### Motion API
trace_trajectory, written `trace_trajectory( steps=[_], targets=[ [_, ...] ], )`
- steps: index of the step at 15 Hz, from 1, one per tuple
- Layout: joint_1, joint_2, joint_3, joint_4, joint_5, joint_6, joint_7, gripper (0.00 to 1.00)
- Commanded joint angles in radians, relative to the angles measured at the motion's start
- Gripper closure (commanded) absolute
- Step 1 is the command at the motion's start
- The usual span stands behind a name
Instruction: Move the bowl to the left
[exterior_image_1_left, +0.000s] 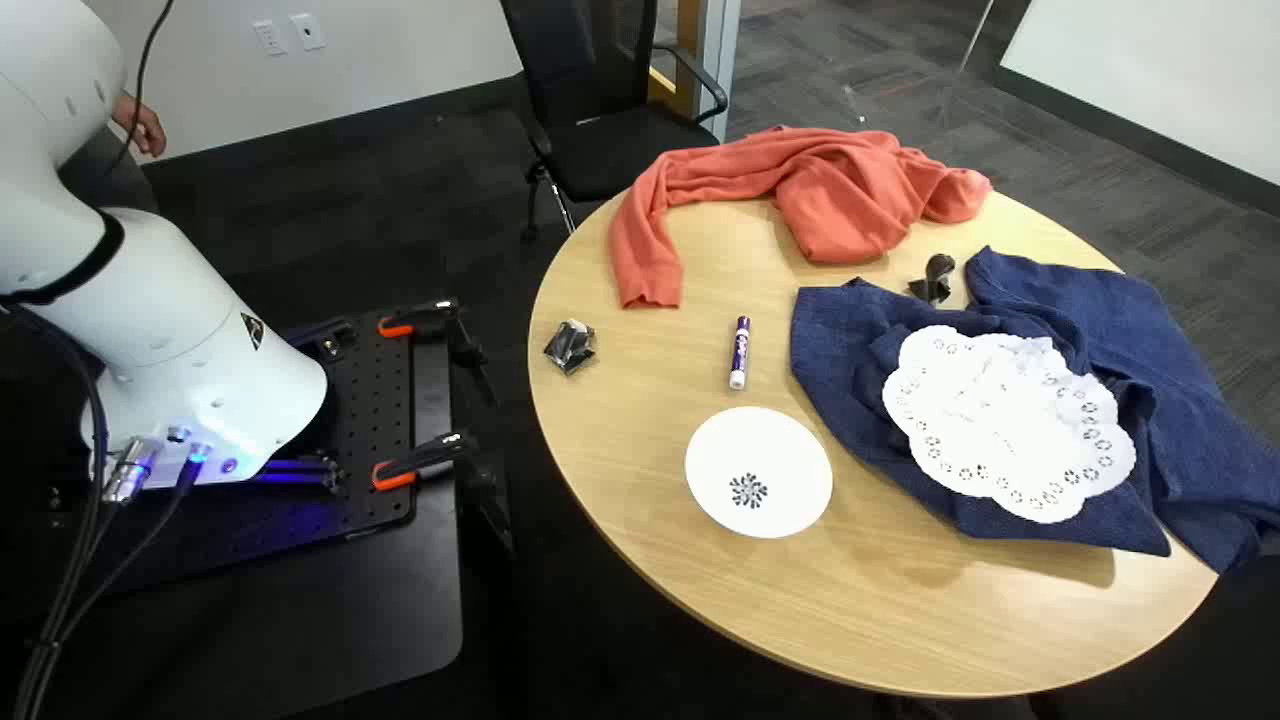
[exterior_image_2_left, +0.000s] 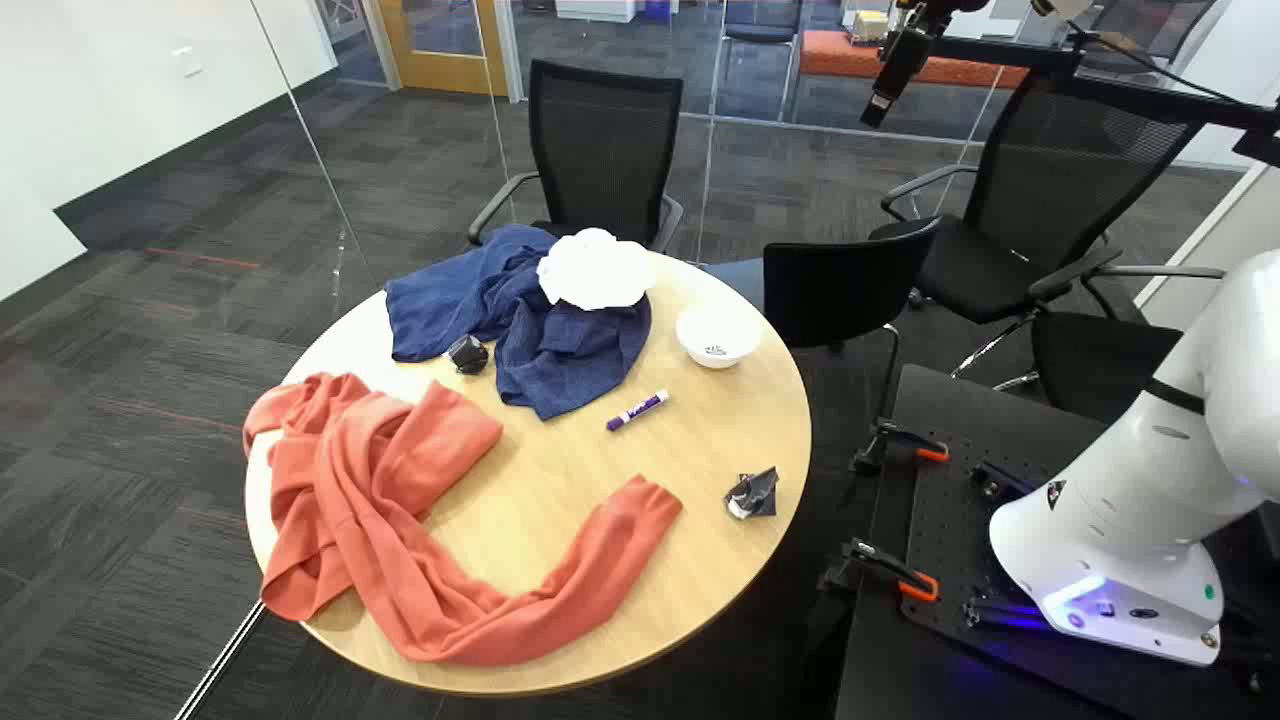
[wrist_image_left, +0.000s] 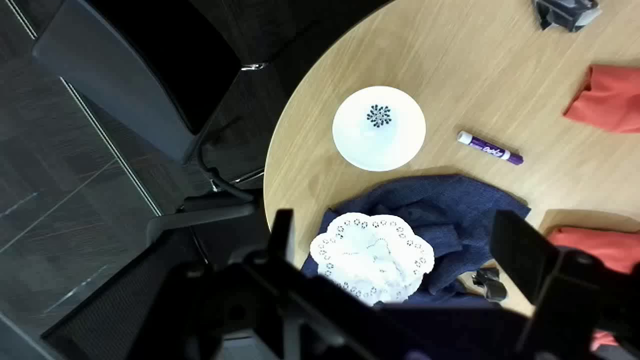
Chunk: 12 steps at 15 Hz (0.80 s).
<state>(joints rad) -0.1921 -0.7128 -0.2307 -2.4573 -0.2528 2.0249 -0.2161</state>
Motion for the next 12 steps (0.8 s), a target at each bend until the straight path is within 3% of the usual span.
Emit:
trace_trajectory(
  steps=[1,7,12],
  targets=[
    [-0.001,0.001,0.001,0.002,0.001,-0.002,0.000,0.00],
    [-0.001,0.001,0.001,0.002,0.001,-0.002,0.000,0.00],
    [0.018,0.125,0.029,0.035,-0.013,0.018,0.015,0.00]
  ],
)
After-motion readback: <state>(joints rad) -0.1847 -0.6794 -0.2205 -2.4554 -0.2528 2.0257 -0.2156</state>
